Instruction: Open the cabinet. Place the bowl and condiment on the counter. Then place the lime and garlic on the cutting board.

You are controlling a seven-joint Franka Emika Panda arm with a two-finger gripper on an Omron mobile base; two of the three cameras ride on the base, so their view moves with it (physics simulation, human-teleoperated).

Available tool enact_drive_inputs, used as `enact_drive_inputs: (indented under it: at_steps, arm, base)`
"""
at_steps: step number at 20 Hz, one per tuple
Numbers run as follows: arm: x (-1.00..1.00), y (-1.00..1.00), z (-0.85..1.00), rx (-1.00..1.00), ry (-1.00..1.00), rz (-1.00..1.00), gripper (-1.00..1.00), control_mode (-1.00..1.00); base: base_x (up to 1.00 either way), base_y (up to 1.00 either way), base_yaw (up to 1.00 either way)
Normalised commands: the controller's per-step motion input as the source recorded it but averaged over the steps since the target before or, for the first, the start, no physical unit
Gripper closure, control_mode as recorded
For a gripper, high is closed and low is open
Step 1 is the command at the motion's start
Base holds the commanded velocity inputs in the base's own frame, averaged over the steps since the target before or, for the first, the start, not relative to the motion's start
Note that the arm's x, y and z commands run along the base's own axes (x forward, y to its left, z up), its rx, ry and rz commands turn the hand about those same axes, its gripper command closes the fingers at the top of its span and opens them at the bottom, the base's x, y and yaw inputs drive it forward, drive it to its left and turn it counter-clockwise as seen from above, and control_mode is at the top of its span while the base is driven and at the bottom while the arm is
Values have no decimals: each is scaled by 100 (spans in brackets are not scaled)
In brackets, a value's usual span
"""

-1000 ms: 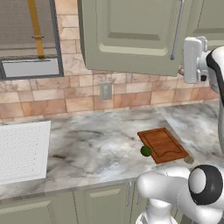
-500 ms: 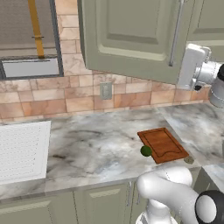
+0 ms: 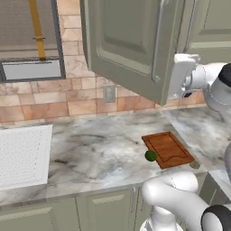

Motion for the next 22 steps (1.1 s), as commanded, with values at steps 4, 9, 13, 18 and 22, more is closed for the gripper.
enact_drive_inputs:
  at_steps: [4,9,13,18,22]
  arm:
    - [-20,100,-11,-40,-16,20,-100,-100]
    - [2,100,-9,-40,-11,-5,-100,-100]
    - [0,55,-1,-19,-5,-27,-100,-100]
    - [0,-94,6,3,-12,-14,-100,-100]
    - [0,-100,27,-2,-30,0,-100,-100]
  base:
    - [0,0,0]
    - [0,0,0]
    - [0,0,0]
    - [0,0,0]
    - [0,0,0]
